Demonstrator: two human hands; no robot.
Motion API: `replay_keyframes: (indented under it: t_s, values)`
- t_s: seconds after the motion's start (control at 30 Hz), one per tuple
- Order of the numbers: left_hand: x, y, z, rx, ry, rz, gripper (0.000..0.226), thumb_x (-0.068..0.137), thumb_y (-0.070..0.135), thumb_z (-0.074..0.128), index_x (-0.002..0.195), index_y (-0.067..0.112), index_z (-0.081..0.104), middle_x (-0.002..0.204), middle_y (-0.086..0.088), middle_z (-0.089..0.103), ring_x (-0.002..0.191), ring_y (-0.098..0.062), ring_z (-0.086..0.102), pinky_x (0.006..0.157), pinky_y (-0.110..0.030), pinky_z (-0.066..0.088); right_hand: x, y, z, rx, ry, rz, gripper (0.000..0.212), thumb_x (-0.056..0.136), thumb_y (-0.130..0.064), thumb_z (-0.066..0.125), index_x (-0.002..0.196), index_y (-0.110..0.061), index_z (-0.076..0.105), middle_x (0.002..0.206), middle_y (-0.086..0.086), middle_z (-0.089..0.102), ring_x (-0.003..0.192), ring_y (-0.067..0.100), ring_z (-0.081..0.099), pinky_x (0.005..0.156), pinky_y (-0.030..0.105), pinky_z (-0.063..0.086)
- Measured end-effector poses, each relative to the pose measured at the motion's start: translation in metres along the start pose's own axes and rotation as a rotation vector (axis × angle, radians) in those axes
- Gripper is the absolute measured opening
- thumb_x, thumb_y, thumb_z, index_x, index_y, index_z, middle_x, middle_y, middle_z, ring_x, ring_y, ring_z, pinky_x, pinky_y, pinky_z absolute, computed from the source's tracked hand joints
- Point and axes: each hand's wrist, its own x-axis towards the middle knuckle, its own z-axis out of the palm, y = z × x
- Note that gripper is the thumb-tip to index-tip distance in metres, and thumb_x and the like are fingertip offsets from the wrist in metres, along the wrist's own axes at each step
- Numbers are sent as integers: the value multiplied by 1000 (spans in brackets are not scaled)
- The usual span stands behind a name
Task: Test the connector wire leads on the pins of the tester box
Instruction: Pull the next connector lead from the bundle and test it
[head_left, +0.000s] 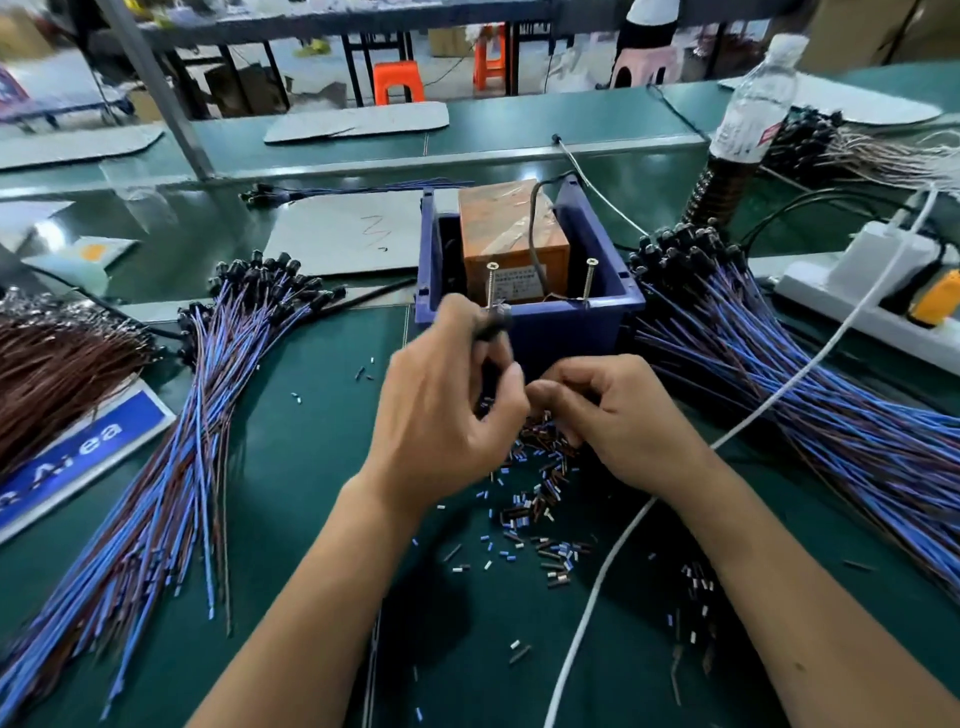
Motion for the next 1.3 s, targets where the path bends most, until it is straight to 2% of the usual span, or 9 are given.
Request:
replay_keyframes:
  t_s: [0.1, 0.23, 0.33, 0.4, 0.6, 0.73, 0.87, 1.2, 1.3]
  values:
    - [-2, -5, 7, 67, -143, -4, 23, 88, 33, 62, 94, 18, 45, 69, 11, 56, 55, -10, 50, 54, -37, 46, 2, 1, 1, 63, 70, -24, 30, 103, -20, 64, 74, -26, 69, 52, 4, 58, 48, 4, 48, 51, 21, 39]
    - [-5, -15, 8, 11, -150, -54, 32, 88, 25, 73, 89, 22, 41, 62, 8, 53, 51, -13, 41, 50, -30, 36, 2, 6, 2, 111, 128, -1, 25, 100, -27, 68, 76, -21, 73, 54, 0, 64, 46, 2, 49, 50, 16, 38]
    - [-5, -24, 2, -50, -136, -101, 22, 82, 10, 66, 97, 21, 55, 65, 7, 60, 56, -18, 51, 55, -33, 46, 2, 9, 0, 213, 215, 58, 21, 96, -30, 73, 79, -18, 75, 59, 3, 70, 42, -1, 47, 47, 9, 35]
    - [-7, -27, 0, -41, -153, -80, 14, 85, 12, 66, 97, 18, 65, 66, 6, 63, 57, -24, 57, 57, -38, 49, 1, 11, -2, 295, 238, 87, 20, 93, -31, 72, 80, -17, 76, 63, 8, 72, 40, 0, 49, 46, 7, 35]
    - [-10, -21, 9, -56, -184, -73, 8, 85, 13, 70, 90, 19, 71, 71, 5, 67, 63, -21, 65, 57, -38, 50, -5, 11, 2, 290, 109, 82, 17, 96, -30, 69, 85, -22, 79, 67, 8, 74, 40, 1, 46, 42, 13, 35]
    - [-10, -21, 11, -103, -174, -152, 8, 87, 12, 71, 81, 18, 70, 65, 8, 65, 60, -14, 61, 56, -32, 48, -7, 7, 0, 279, 178, 66, 18, 96, -23, 72, 79, -19, 77, 67, 7, 74, 41, 2, 53, 44, 11, 40]
    - [-11, -21, 10, -209, -203, -227, 15, 91, 13, 70, 76, 14, 67, 62, 6, 62, 57, -9, 54, 57, -25, 42, -8, 5, 0, 320, 183, 93, 23, 93, -35, 73, 79, -17, 77, 67, 11, 74, 35, 12, 44, 36, 22, 37]
    - [-9, -21, 2, -294, -231, -260, 20, 93, 17, 70, 74, 17, 65, 61, 9, 59, 55, -5, 49, 57, -20, 37, -8, 3, 0, 427, 145, 153, 26, 90, -35, 73, 77, -13, 75, 68, 15, 73, 34, 12, 42, 35, 22, 38]
    - [-8, -20, 1, -307, -232, -261, 20, 93, 18, 71, 74, 15, 65, 61, 5, 60, 56, -9, 51, 56, -26, 39, -8, 0, -2, 433, 144, 151, 24, 90, -33, 73, 76, -12, 73, 67, 15, 73, 35, 12, 42, 35, 23, 39]
